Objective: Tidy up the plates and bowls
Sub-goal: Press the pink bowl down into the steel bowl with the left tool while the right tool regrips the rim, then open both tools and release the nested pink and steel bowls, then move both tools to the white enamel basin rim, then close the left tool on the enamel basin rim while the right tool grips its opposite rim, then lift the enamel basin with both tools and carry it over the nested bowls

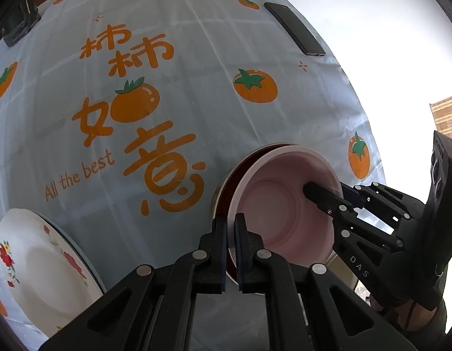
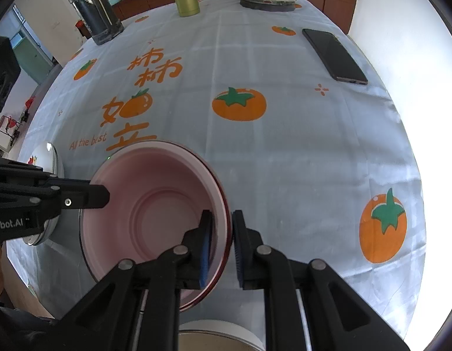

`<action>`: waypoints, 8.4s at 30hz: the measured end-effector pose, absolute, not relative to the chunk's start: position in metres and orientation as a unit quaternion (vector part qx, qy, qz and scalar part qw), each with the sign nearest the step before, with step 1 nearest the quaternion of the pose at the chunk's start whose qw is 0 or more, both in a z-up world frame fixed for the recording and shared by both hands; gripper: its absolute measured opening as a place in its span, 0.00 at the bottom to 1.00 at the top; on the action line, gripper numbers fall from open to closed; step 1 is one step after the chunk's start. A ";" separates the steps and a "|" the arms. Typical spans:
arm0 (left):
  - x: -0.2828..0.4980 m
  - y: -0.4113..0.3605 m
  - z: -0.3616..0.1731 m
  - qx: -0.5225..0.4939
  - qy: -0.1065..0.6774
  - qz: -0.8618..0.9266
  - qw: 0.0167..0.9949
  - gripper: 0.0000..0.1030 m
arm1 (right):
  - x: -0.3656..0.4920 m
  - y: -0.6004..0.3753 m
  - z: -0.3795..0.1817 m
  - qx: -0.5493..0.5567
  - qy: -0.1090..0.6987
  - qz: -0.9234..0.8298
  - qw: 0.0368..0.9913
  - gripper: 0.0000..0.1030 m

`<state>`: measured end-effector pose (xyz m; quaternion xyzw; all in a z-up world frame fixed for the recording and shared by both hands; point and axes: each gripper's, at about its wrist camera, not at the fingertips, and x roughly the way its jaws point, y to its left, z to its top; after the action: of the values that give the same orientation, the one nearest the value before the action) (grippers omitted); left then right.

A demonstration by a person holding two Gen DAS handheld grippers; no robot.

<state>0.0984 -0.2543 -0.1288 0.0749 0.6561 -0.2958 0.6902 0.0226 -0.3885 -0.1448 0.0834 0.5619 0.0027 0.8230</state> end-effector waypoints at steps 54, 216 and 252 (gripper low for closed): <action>0.099 -0.249 -0.112 0.030 0.645 -0.296 0.704 0.44 | 0.026 -0.391 -0.120 0.067 0.541 -0.011 0.838 0.56; -0.005 -0.246 -0.059 0.127 0.625 -0.372 0.674 0.06 | -0.096 -0.392 -0.067 0.143 0.524 -0.013 0.840 0.04; 0.059 -0.238 -0.069 0.084 0.639 -0.323 0.693 0.07 | 0.002 -0.382 -0.068 0.078 0.529 0.011 0.845 0.06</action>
<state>0.0587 -0.2380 -0.0689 0.0839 0.6385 -0.3233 0.6934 0.0019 -0.3820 -0.0676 0.0785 0.5293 0.0109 0.8447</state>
